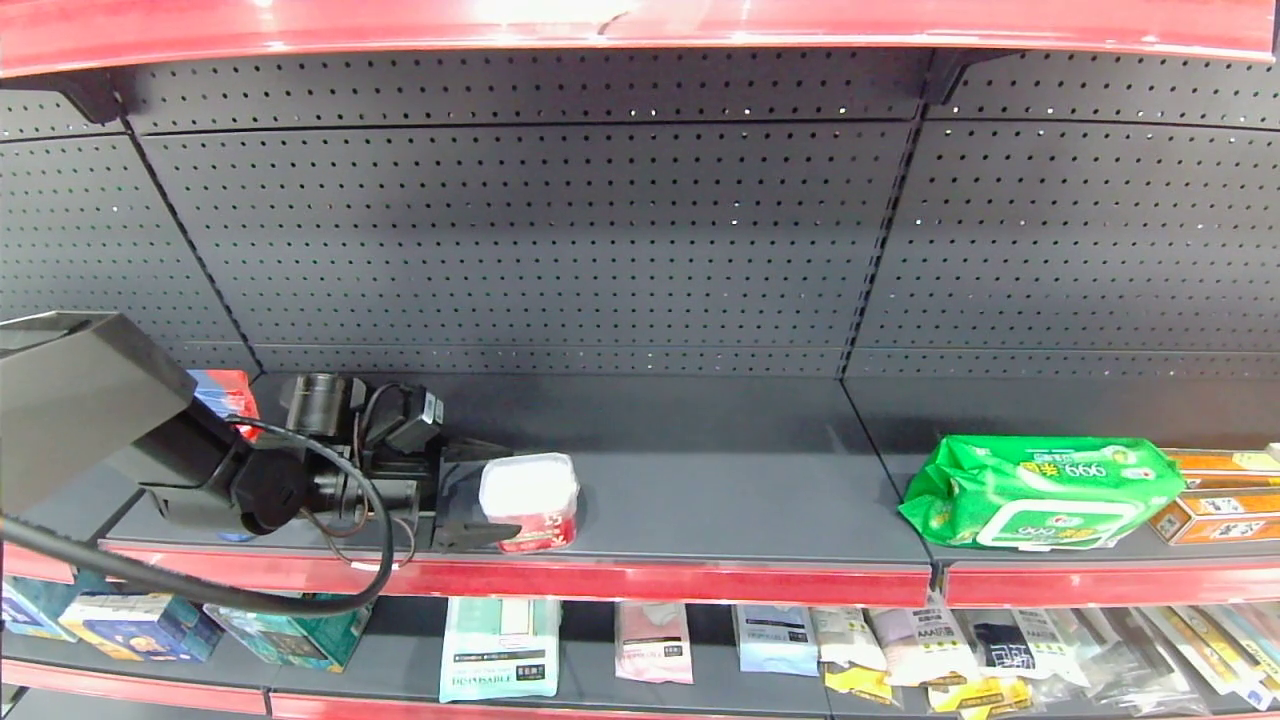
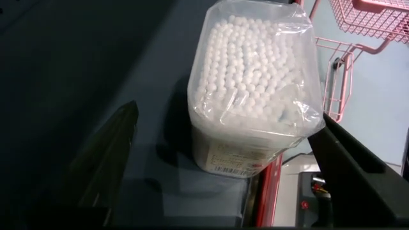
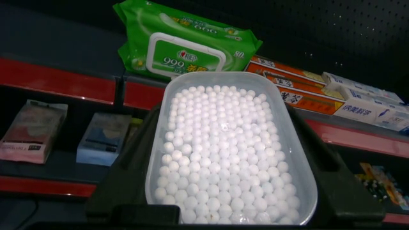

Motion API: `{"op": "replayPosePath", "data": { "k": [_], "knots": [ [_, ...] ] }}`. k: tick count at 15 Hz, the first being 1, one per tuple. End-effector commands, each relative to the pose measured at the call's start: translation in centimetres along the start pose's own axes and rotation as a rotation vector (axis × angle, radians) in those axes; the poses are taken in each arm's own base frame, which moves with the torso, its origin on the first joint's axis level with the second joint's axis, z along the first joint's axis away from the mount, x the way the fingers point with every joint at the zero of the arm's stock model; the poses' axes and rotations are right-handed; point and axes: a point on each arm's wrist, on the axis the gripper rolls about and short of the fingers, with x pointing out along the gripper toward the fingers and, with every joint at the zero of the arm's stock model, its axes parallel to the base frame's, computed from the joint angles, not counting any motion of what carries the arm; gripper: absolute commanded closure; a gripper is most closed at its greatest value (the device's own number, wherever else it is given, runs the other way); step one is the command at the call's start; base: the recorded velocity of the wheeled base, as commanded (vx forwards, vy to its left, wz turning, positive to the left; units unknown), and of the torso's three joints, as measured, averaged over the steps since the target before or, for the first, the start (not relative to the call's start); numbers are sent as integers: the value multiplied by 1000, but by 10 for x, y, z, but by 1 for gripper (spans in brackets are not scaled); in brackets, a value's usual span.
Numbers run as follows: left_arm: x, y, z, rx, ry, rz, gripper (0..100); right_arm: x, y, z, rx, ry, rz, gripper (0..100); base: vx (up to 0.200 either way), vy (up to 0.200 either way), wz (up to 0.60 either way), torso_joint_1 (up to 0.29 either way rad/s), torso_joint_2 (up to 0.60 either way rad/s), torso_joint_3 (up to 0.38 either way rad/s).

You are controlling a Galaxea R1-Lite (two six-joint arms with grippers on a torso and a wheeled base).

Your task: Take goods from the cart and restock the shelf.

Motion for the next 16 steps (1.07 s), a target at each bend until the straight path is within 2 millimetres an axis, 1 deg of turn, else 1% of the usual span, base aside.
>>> {"op": "replayPosePath", "data": {
  "k": [1,6,16],
  "knots": [
    [1,2,-2,-4,2,3,0,0,0,0,0,-1,0,100,0,0,0,0,0,0],
    [3,6,-4,-7,16,17,0,0,0,0,0,-1,0,100,0,0,0,0,0,0],
    [-4,9,-6,-12,20,42,0,1,0,0,0,6,4,100,0,0,0,0,0,0]
  ]
}}
